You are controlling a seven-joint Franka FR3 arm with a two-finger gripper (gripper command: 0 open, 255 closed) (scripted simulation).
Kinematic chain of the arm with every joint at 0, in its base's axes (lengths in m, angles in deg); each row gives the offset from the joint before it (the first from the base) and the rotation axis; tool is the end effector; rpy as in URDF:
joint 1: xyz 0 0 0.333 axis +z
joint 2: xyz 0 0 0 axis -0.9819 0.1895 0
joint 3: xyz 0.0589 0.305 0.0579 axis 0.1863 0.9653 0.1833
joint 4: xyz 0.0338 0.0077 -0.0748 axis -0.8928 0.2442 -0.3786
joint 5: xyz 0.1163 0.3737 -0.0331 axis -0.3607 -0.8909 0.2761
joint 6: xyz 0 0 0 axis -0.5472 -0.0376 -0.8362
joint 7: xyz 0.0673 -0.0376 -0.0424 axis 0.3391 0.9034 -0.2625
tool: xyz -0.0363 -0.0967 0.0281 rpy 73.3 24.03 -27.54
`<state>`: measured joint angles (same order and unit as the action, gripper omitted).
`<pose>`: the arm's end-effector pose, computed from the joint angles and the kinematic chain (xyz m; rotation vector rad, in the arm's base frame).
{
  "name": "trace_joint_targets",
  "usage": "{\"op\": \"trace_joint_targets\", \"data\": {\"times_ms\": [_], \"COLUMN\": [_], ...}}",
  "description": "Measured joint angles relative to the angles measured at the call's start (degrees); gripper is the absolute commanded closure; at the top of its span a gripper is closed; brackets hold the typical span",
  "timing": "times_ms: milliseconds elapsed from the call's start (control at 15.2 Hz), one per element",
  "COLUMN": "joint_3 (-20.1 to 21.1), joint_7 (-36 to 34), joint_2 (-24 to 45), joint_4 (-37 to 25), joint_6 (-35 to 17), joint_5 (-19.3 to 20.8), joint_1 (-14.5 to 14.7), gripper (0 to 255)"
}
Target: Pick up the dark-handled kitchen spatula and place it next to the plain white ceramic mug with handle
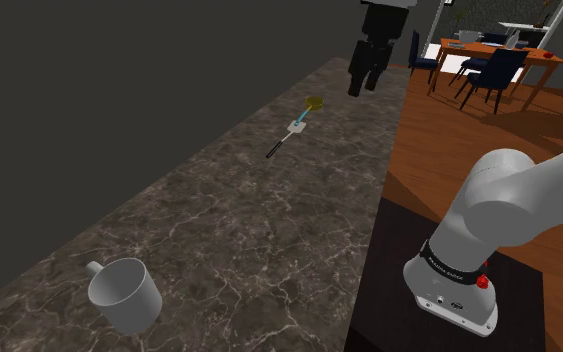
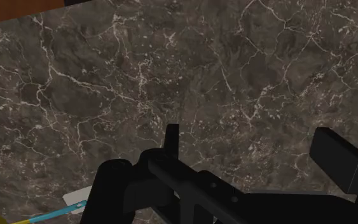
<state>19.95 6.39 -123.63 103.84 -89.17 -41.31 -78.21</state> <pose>0.3128 -0.0074 0.6070 -3.0382 -0.0089 -0.0656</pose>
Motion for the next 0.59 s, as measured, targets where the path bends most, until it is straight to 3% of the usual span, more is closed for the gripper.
{"op": "trace_joint_targets", "data": {"times_ms": [198,594], "joint_3": [0.81,5.00], "joint_7": [-2.58,-16.05], "joint_2": [2.07,13.04], "joint_4": [-0.02,-2.22], "joint_6": [-1.93,-10.26], "joint_5": [-0.45,-2.31], "joint_1": [-0.73,-3.78], "gripper": [0,0]}}
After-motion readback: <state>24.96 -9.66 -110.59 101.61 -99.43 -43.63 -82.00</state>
